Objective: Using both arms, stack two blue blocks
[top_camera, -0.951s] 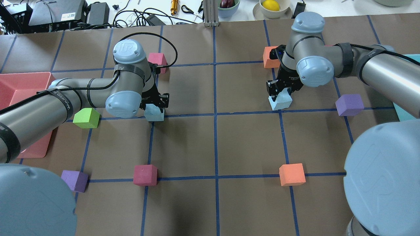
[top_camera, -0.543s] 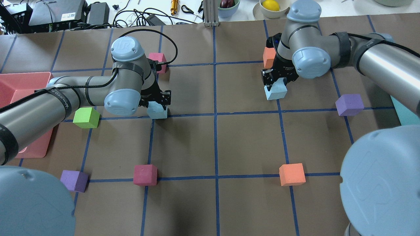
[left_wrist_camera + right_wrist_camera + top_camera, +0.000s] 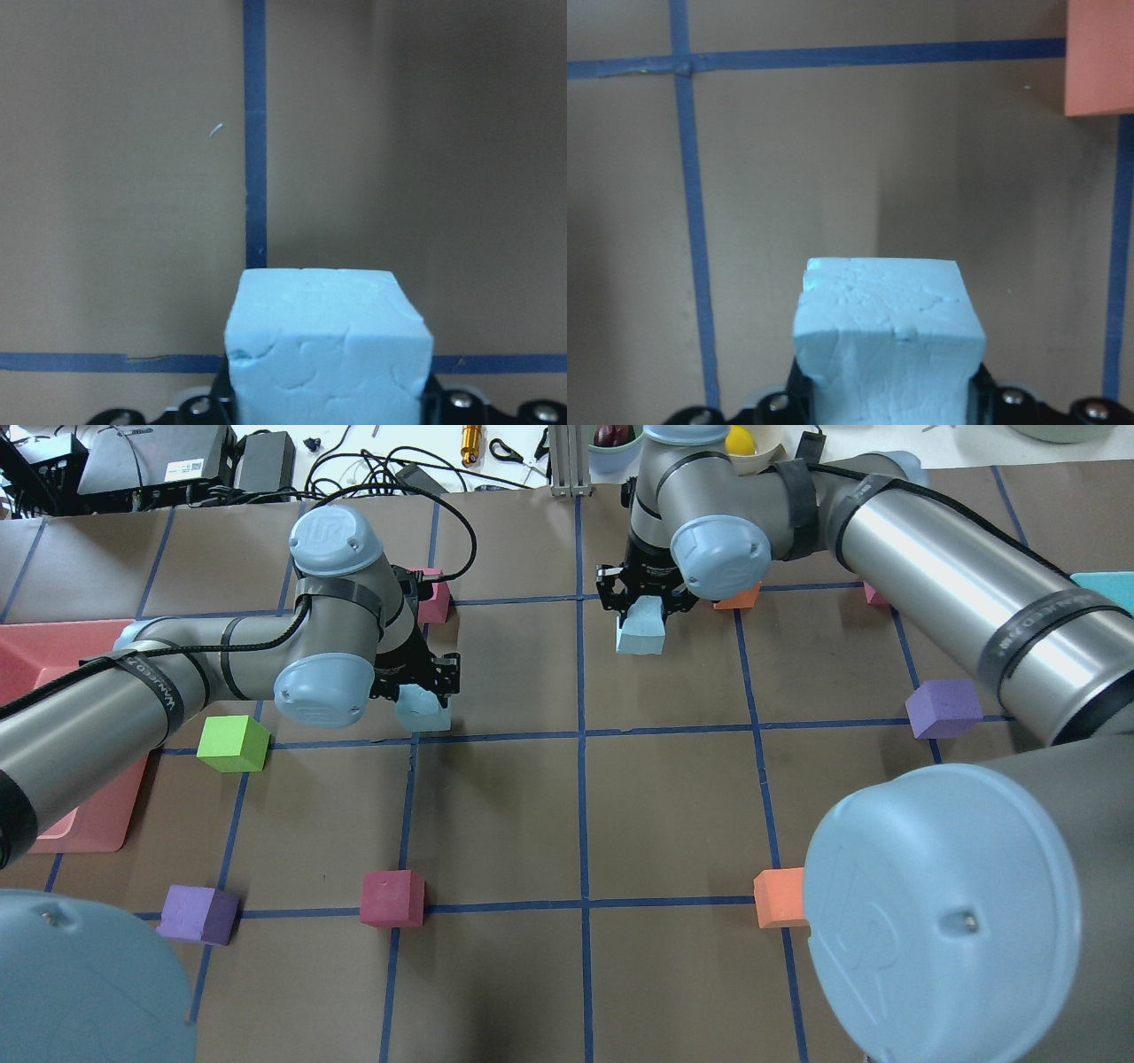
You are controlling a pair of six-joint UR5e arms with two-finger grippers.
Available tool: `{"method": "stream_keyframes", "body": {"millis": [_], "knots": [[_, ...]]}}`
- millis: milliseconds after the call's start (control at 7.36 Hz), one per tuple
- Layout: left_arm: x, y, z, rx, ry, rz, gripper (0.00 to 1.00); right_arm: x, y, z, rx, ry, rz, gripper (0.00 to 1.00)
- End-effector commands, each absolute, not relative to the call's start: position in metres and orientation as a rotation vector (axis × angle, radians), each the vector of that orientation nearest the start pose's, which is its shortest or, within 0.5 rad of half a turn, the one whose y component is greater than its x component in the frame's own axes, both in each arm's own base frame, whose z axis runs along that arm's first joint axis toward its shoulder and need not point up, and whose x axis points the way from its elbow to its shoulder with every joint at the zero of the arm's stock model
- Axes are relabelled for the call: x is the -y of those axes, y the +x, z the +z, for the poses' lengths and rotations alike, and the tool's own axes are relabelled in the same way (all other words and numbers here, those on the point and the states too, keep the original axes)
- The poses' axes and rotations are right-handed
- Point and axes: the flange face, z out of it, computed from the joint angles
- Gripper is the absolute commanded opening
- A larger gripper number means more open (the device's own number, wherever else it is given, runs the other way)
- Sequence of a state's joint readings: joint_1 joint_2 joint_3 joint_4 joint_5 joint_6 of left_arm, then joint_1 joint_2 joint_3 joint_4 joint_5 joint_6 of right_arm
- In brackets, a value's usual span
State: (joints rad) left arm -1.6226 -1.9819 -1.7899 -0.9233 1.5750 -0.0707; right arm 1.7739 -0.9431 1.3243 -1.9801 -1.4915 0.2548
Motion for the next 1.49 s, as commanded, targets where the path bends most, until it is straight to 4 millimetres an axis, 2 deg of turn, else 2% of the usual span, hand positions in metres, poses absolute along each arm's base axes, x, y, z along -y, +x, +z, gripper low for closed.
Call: {"method": "stream_keyframes", "body": {"millis": [0, 407, 679, 815, 951, 1086, 1222, 1358], "knots": [[0.585, -0.157, 0.227, -3.141, -0.05, -0.034, 0.14, 0.674, 0.322, 0.244, -3.055, 0.1, 0.007, 0.0], [0.585, -0.157, 0.229, -3.142, -0.051, -0.041, 0.14, 0.669, 0.34, 0.226, -3.019, 0.092, 0.055, 0.0], [0.587, -0.157, 0.233, -3.141, -0.051, -0.053, 0.15, 0.669, 0.342, 0.215, -3.021, 0.087, 0.073, 0.0], [0.592, -0.158, 0.239, -3.141, -0.058, -0.072, 0.15, 0.669, 0.342, 0.211, -3.023, 0.071, 0.081, 0.12], [0.592, -0.158, 0.239, -3.143, -0.058, -0.065, 0.15, 0.67, 0.343, 0.202, -3.025, 0.068, 0.094, 0.3], [0.592, -0.158, 0.24, -3.141, -0.058, -0.067, 0.15, 0.671, 0.346, 0.202, -3.001, 0.075, 0.082, 0.67], [0.593, -0.159, 0.24, -3.143, -0.058, -0.067, 0.15, 0.671, 0.348, 0.2, -2.976, 0.088, 0.094, 0.92], [0.593, -0.16, 0.239, -3.143, -0.065, -0.067, 0.15, 0.671, 0.348, 0.2, -2.976, 0.091, 0.096, 1.0]]}}
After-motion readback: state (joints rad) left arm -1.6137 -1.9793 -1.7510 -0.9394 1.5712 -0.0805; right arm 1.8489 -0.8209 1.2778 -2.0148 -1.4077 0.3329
